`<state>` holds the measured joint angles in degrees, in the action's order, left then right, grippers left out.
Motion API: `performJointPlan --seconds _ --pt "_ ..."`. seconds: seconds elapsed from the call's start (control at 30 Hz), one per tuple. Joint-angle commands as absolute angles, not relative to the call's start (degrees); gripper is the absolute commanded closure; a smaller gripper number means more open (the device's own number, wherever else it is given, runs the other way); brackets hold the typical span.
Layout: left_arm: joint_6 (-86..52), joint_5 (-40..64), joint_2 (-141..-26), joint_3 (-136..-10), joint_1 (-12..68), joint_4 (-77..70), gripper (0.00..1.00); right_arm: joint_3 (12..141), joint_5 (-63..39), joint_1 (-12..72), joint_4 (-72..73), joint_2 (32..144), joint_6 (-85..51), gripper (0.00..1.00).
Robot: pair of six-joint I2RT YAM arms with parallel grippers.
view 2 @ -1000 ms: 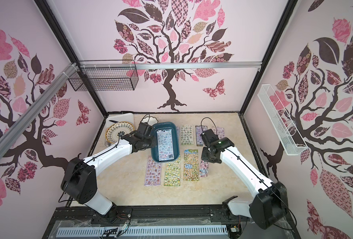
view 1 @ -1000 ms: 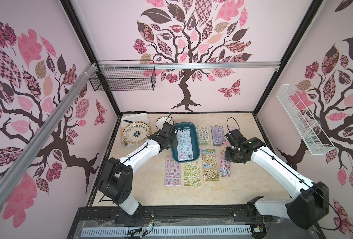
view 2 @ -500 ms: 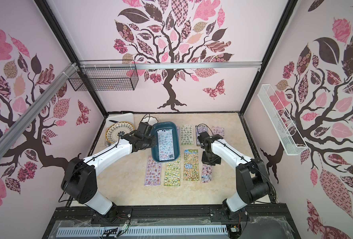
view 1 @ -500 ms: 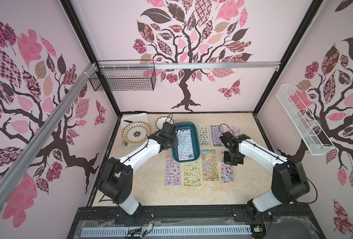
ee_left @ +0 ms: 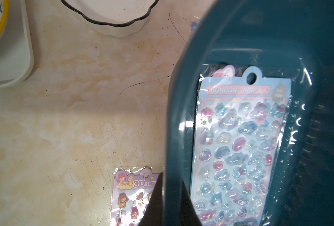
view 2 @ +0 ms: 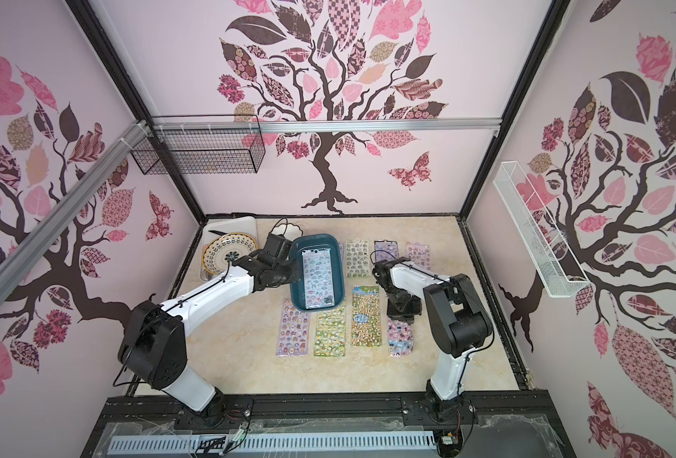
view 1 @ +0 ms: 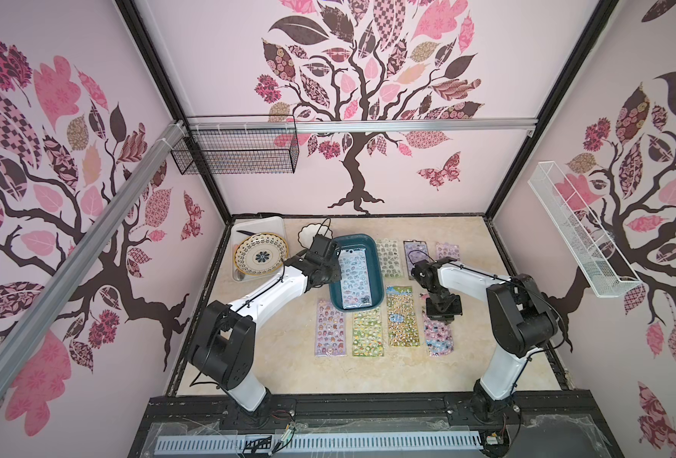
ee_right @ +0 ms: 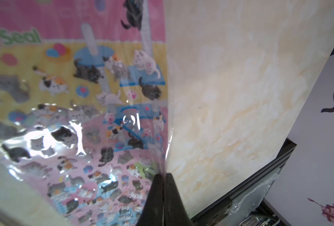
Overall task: Take the stickers out of the storage box
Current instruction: Place the sticker at the center of the board.
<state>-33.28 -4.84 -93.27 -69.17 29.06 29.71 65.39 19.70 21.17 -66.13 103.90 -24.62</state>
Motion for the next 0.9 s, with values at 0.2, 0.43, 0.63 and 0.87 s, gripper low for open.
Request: performJointPlan --seconds 0.2,0.43,0.63,0.87 --pt "-34.14 -4.09 -93.93 -70.66 28.88 28.72 1.0 68.34 24.7 21.05 -66.97 108.82 -25.55 0.77" --pt "-34.11 -3.88 -93.87 -70.65 28.89 28.66 1.0 68.97 29.39 21.23 -68.32 106.26 -28.93 0.74" --pt "-34.29 -3.47 -93.63 -70.66 28.92 28.61 1.0 69.52 26.03 21.62 -68.23 95.12 -30.15 0.73" --pt "-34.39 -3.21 -93.43 -70.62 28.92 28.58 1.0 65.86 4.5 22.28 -55.93 81.67 -31.49 0.77"
